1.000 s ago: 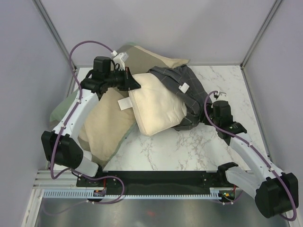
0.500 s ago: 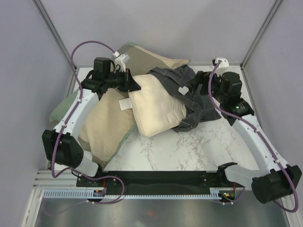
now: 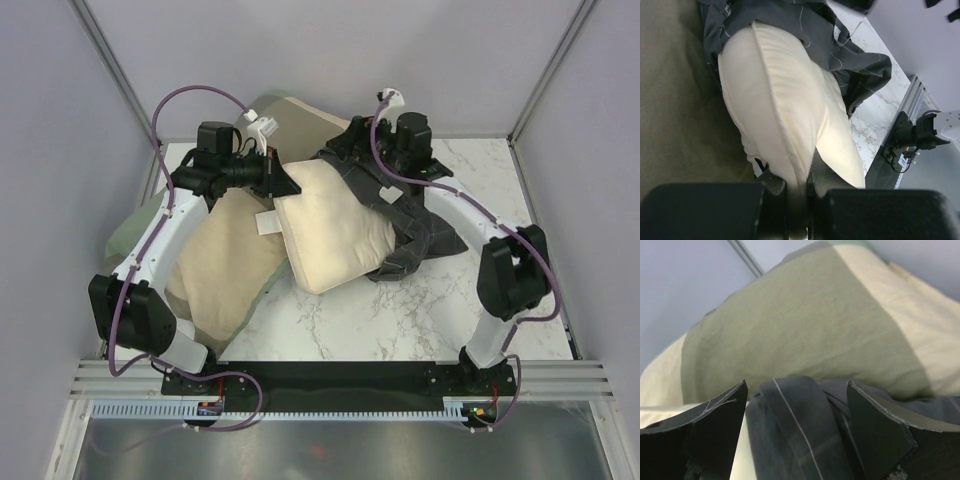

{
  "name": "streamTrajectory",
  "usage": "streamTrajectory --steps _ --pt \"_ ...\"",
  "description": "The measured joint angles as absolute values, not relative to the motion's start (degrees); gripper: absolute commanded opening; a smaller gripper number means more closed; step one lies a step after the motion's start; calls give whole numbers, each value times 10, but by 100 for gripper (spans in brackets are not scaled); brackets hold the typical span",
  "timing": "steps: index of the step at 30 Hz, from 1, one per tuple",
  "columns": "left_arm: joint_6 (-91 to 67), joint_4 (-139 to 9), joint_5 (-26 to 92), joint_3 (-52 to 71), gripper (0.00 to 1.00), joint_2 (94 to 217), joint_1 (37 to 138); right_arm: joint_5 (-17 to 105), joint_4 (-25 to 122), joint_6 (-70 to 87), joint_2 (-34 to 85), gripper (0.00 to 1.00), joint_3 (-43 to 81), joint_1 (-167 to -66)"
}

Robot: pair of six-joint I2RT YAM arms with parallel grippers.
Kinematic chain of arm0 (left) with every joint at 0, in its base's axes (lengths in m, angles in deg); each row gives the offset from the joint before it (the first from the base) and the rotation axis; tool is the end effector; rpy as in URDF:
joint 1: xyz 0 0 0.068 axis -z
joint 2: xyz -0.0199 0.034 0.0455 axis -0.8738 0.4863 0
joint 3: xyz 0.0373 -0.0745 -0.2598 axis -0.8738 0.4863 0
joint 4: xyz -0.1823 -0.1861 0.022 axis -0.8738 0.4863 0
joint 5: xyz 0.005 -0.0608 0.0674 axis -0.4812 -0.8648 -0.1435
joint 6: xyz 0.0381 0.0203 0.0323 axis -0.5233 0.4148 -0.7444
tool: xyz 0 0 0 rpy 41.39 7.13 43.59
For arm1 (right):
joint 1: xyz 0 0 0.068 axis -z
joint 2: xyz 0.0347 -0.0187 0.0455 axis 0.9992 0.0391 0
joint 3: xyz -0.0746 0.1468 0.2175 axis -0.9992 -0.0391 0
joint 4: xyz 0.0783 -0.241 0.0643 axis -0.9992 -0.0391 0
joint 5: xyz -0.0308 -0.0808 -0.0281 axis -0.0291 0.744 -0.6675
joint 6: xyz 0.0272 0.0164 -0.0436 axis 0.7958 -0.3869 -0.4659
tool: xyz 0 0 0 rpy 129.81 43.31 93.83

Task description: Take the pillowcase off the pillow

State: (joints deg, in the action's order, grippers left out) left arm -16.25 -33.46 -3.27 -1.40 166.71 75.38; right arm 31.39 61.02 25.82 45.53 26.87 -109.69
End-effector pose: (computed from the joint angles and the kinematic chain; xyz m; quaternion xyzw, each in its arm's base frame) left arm 0.3204 -0.1085 0.3646 0.2326 0.8021 -0.4088 0.3680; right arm 0.3934 0.1715 0.3447 -0.1027 0.7326 0.3755 0.5584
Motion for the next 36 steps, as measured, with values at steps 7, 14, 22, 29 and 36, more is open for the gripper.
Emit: streamTrajectory --steps 7,14,22,29,36 --pt "-185 -315 -55 -12 2 1667 758 353 575 200 533 72 305 -1166" --pt "-202 -288 -48 -9 2 1667 764 398 597 170 489 16 218 -1174" --pt "-202 -253 -21 -8 2 1667 775 480 587 159 380 0 82 -1182" --pt "-202 -253 7 -7 2 1667 777 567 562 159 285 0 4 -1184" --pt "-202 -253 34 -7 2 1667 778 637 533 155 278 0 -17 -1181"
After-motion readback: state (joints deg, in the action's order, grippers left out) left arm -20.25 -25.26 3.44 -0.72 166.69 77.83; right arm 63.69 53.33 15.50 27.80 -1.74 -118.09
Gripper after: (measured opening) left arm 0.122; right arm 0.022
